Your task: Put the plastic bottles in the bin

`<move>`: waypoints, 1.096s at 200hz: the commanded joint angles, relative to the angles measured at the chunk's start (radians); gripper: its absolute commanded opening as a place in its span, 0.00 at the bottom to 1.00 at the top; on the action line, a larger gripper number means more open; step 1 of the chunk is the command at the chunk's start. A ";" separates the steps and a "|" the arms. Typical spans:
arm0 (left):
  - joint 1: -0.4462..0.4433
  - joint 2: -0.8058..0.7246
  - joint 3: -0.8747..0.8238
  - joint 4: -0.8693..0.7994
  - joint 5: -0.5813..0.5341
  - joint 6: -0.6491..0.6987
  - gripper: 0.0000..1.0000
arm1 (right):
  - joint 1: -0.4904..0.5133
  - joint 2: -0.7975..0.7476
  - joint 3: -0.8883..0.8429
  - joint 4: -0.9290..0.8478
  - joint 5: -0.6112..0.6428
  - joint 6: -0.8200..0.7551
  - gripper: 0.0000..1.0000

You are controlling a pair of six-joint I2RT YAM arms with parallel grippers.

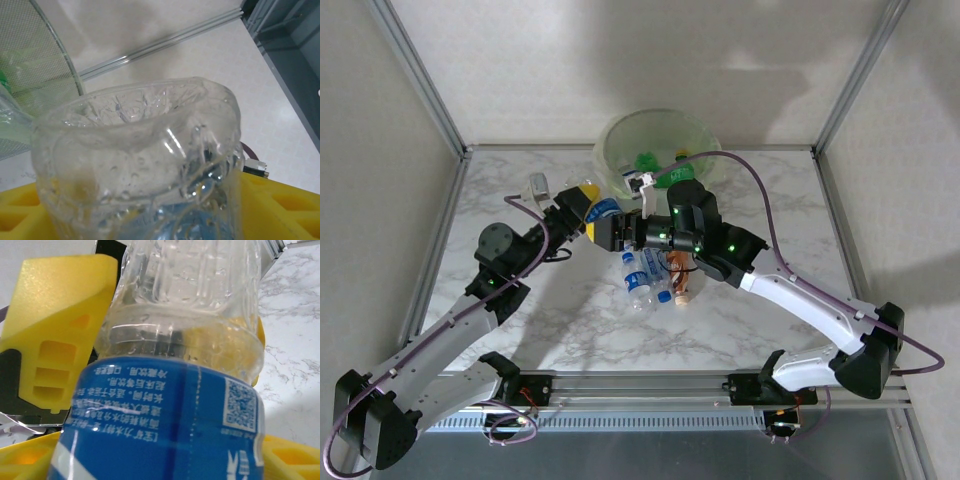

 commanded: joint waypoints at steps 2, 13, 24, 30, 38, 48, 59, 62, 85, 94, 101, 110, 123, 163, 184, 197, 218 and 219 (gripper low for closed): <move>0.005 -0.025 0.026 -0.010 0.006 0.041 0.69 | -0.009 -0.004 -0.010 0.018 0.004 -0.002 0.68; 0.005 -0.022 0.032 -0.025 0.001 0.049 0.69 | -0.010 -0.004 -0.009 0.015 0.009 -0.003 0.67; 0.005 -0.020 0.039 -0.045 -0.001 0.058 0.69 | -0.010 -0.004 -0.010 0.015 0.009 -0.004 0.65; 0.005 -0.019 0.044 -0.059 -0.002 0.065 0.70 | -0.009 -0.003 -0.009 0.014 0.009 -0.006 0.65; 0.005 -0.018 0.049 -0.078 -0.009 0.075 0.74 | -0.009 -0.002 -0.006 0.010 0.010 -0.005 0.64; 0.006 -0.023 0.053 -0.103 -0.022 0.086 0.82 | -0.010 0.000 -0.001 0.002 0.019 -0.009 0.63; 0.005 -0.030 0.060 -0.125 -0.039 0.101 0.90 | -0.012 -0.001 0.005 -0.013 0.035 -0.013 0.63; 0.005 -0.030 0.061 -0.129 -0.043 0.104 0.92 | -0.011 -0.001 0.005 -0.016 0.042 -0.015 0.63; 0.005 -0.038 0.084 -0.165 -0.060 0.127 1.00 | -0.021 -0.002 0.017 -0.038 0.066 -0.023 0.62; 0.005 -0.039 0.097 -0.189 -0.066 0.138 0.99 | -0.027 0.000 0.022 -0.045 0.075 -0.025 0.61; 0.004 -0.038 0.107 -0.214 -0.075 0.147 0.99 | -0.031 0.000 0.028 -0.053 0.083 -0.029 0.61; 0.005 -0.033 0.120 -0.242 -0.085 0.158 1.00 | -0.036 -0.001 0.035 -0.065 0.101 -0.037 0.61; 0.005 -0.022 0.131 -0.254 -0.091 0.160 0.99 | -0.045 -0.003 0.044 -0.084 0.136 -0.048 0.61; 0.005 -0.027 0.210 -0.443 -0.208 0.217 1.00 | -0.102 0.012 0.124 -0.197 0.274 -0.094 0.60; 0.011 -0.040 0.274 -0.593 -0.343 0.262 1.00 | -0.137 0.045 0.198 -0.269 0.353 -0.126 0.60; 0.018 -0.055 0.287 -0.641 -0.396 0.274 0.99 | -0.157 0.074 0.250 -0.308 0.401 -0.145 0.60; 0.038 -0.067 0.269 -0.688 -0.432 0.270 1.00 | -0.197 0.132 0.344 -0.361 0.476 -0.180 0.60; 0.040 -0.067 0.267 -0.688 -0.431 0.270 1.00 | -0.198 0.135 0.349 -0.363 0.480 -0.181 0.60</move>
